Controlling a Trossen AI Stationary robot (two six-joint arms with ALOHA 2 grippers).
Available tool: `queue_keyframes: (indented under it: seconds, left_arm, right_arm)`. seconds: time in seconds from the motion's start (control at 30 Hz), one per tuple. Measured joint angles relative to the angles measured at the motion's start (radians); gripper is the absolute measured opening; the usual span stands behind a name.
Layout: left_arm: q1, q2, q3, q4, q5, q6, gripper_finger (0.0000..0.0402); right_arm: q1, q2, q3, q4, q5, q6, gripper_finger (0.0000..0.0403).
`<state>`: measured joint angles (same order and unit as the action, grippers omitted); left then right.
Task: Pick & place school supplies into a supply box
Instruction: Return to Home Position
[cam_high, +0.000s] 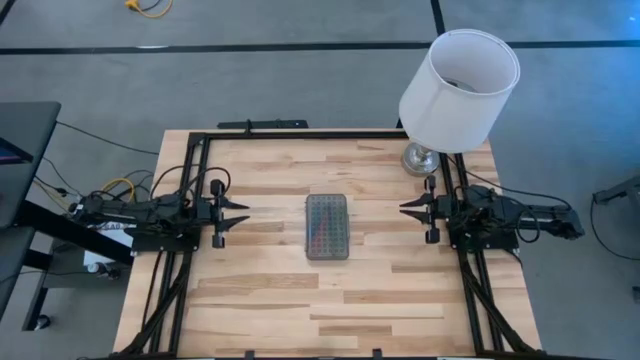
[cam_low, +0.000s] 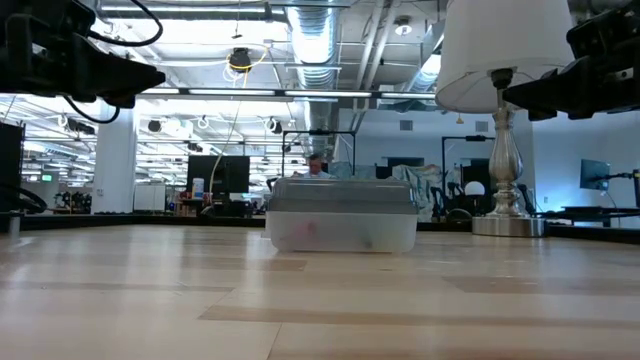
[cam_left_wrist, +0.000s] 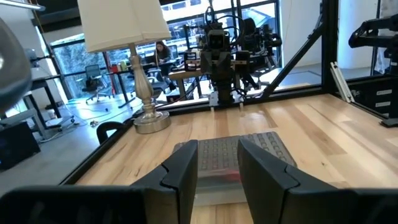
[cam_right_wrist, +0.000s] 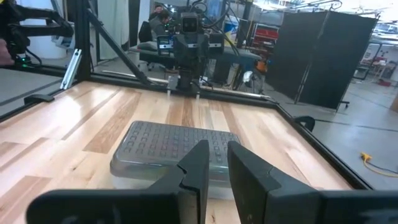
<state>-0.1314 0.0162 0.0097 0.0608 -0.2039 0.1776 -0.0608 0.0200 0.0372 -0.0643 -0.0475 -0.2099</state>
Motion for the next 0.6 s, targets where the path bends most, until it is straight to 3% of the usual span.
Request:
queue_keyframes:
  seconds: [0.6]
  left_arm:
    - [0.0, 0.0, 0.0, -0.001, -0.001, 0.002, 0.0109]
  right_arm:
    - [0.001, 0.0, 0.0, -0.001, 0.0, 0.0, 0.0053]
